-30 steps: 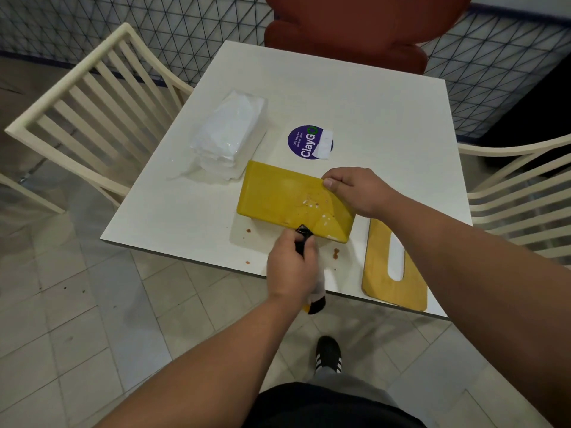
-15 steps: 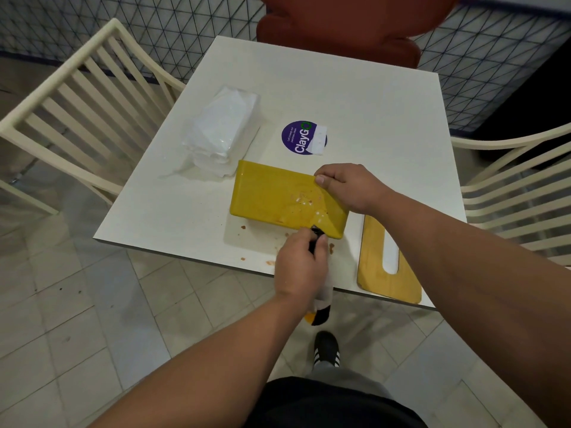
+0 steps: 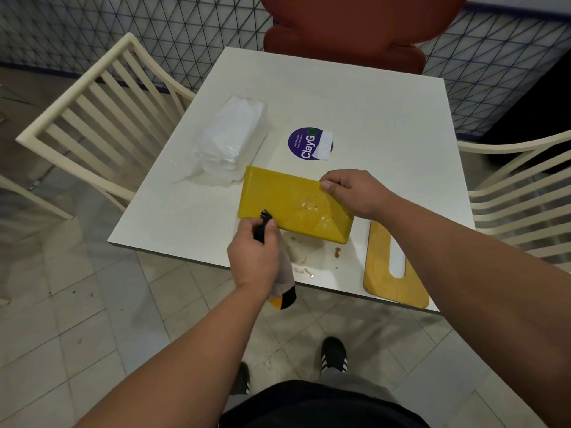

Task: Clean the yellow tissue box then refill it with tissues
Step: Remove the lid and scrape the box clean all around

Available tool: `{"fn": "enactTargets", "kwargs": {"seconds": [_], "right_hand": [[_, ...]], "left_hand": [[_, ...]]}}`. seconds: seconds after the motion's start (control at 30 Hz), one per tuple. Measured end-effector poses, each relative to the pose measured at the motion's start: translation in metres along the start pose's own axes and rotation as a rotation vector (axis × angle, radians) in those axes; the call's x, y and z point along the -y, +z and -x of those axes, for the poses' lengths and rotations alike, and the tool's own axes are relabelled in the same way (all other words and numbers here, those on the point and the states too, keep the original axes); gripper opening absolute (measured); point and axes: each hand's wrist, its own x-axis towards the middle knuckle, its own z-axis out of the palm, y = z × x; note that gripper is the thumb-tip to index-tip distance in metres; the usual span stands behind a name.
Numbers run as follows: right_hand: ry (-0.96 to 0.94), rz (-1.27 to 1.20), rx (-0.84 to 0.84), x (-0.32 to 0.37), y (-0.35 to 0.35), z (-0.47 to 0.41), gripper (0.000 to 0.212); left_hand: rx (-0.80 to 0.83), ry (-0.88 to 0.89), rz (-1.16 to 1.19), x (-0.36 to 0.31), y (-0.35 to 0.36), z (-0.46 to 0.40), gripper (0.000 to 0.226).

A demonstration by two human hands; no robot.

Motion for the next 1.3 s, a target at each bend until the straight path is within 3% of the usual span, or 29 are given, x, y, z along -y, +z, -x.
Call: {"fn": "enactTargets", "kwargs": {"seconds": [0.17, 0.33, 0.47, 0.73, 1.0, 1.2, 1.3], "right_hand": [[0.003, -0.013, -0.003, 0.0, 0.0, 0.0, 0.029], [0.017, -0.059, 0.008, -0.002, -0.001, 0.0, 0.028], [0.025, -0.106, -0.005, -0.002, 0.0, 0.0, 0.027], [0.12, -0.39, -0.227, -0.017, 0.011, 0.016, 0.02], [0.132, -0.468, -0.234, -0.022, 0.016, 0.02, 0.022], [0.12, -0.492, -0.231, -0.022, 0.014, 0.018, 0.022], [0.119, -0.494, -0.209, -0.025, 0.012, 0.017, 0.024]], "left_hand": [[0.157, 0.152, -0.126, -0.003, 0.019, 0.018, 0.02], [0.047, 0.143, -0.176, -0.005, 0.006, -0.001, 0.025], [0.189, 0.309, -0.307, -0.013, 0.009, 0.001, 0.026], [0.253, 0.34, -0.36, -0.016, 0.006, -0.004, 0.03], [0.11, 0.396, -0.432, -0.022, -0.01, -0.046, 0.03], [0.298, 0.709, -0.582, -0.025, 0.005, -0.032, 0.03], [0.218, 0.635, -0.569, -0.025, -0.004, -0.053, 0.031]]}}
